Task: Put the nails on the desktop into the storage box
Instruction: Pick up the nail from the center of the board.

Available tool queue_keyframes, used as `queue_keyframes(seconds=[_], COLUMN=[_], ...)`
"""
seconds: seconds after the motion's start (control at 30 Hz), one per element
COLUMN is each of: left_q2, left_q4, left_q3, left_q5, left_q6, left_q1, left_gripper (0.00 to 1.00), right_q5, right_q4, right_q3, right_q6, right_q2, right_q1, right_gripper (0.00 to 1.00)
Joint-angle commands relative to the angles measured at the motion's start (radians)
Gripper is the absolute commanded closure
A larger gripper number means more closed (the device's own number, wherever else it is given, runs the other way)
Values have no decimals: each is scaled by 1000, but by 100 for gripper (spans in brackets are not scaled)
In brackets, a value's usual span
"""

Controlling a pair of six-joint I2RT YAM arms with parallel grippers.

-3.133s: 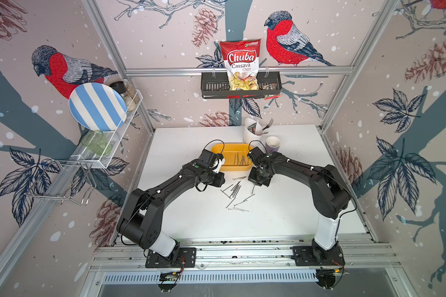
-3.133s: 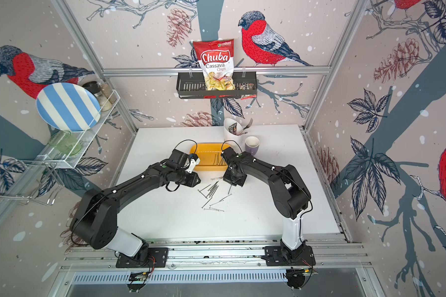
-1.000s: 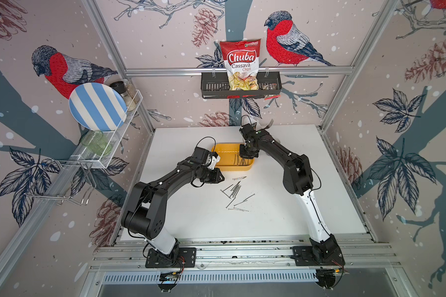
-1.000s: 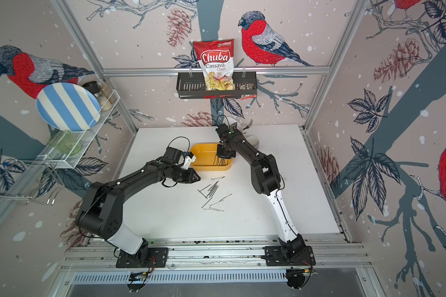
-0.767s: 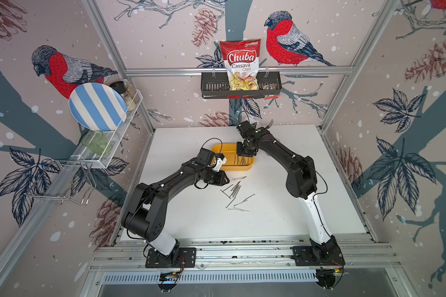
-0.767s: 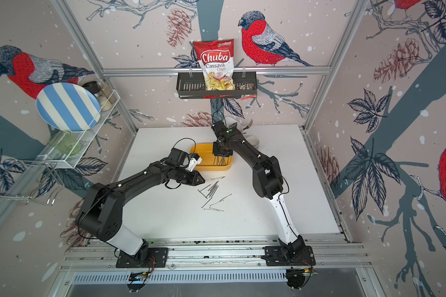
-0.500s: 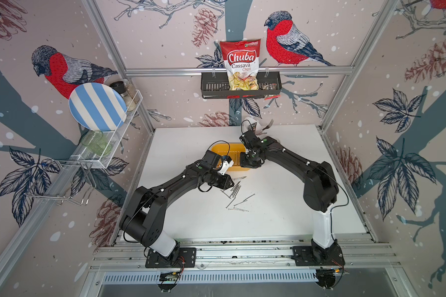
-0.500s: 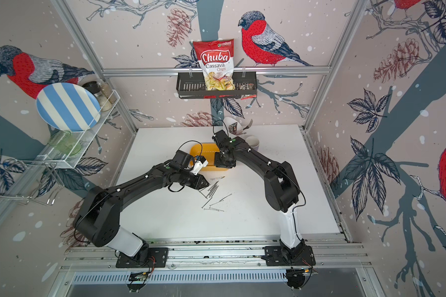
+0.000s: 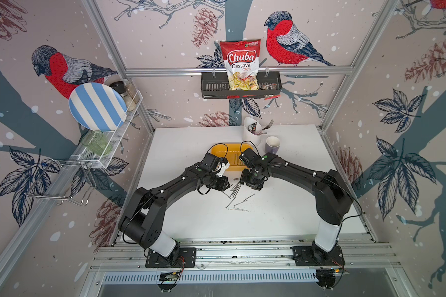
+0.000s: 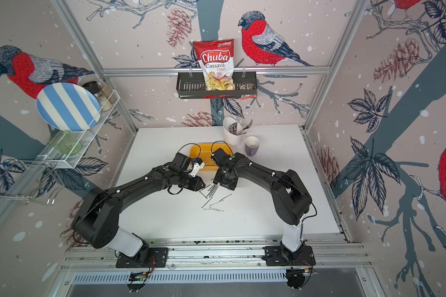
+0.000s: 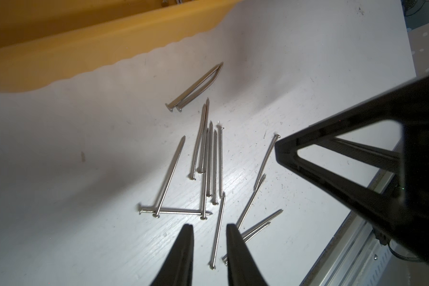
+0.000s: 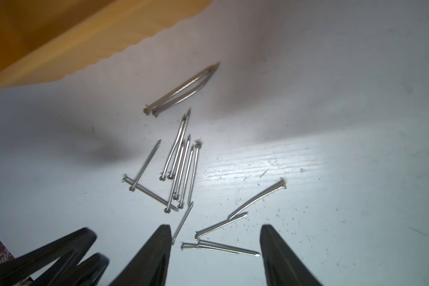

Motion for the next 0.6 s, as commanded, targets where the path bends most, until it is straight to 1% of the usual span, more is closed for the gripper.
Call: queue_keyframes(seconds=[0.0, 0.1, 0.23, 0.43, 0.57], left_q2=[-21, -32, -48, -70, -76], left_q4=[0, 6, 18, 5, 5], left_q3=[-11, -29, -55, -68, -71], left_q5=[-24, -29, -28, -40, -40], left_q6=[-14, -23, -34, -29, -26], left_q1=[-2, -3, -3, -2, -3], left_gripper=[73, 73, 73, 73, 73], right_q5=[-27, -47, -78, -88, -92], right_q4=[21, 65, 108, 136, 144], right_q3=[-62, -137, -198, -192, -178], right_q6=[103, 145, 169, 179, 174], right_q2=[-27, -58, -61, -23, 7], right_q1=[-9, -12, -17, -15, -23], right_gripper=[39, 40, 42, 44, 48])
